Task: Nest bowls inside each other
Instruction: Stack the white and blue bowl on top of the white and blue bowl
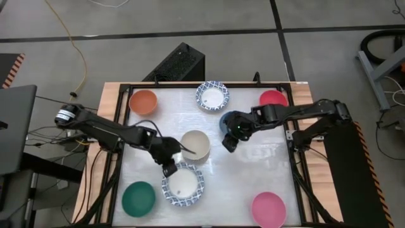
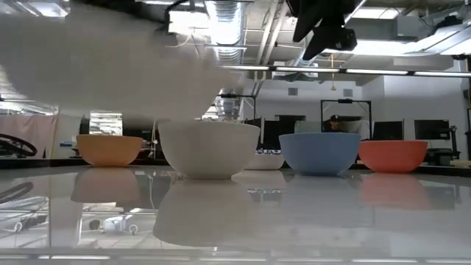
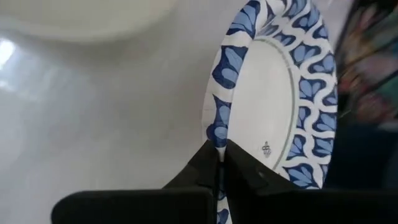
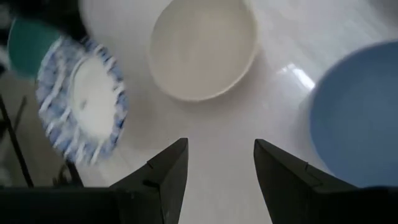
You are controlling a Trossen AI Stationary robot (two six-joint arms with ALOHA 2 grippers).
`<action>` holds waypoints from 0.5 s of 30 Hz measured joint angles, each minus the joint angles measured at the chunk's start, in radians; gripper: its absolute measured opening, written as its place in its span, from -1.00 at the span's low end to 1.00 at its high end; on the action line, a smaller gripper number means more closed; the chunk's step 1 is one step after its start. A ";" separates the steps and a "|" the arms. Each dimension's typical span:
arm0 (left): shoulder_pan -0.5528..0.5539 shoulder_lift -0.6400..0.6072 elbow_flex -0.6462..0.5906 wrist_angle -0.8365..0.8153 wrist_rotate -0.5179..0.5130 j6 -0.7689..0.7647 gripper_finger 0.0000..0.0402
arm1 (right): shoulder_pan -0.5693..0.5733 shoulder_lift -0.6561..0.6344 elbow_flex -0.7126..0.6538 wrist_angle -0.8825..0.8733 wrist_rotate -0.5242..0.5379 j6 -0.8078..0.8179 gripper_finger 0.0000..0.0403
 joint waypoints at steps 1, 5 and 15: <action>0.012 -0.025 0.000 0.000 0.000 -0.016 -1.00 | -0.008 0.000 0.000 0.001 0.002 0.017 0.01; 0.041 -0.134 0.000 -0.001 -0.053 -0.102 -1.00 | -0.030 -0.008 0.000 0.008 0.003 0.029 0.01; 0.084 -0.371 0.001 0.021 -0.505 -0.248 -1.00 | -0.114 -0.166 0.000 -0.001 0.103 0.001 0.01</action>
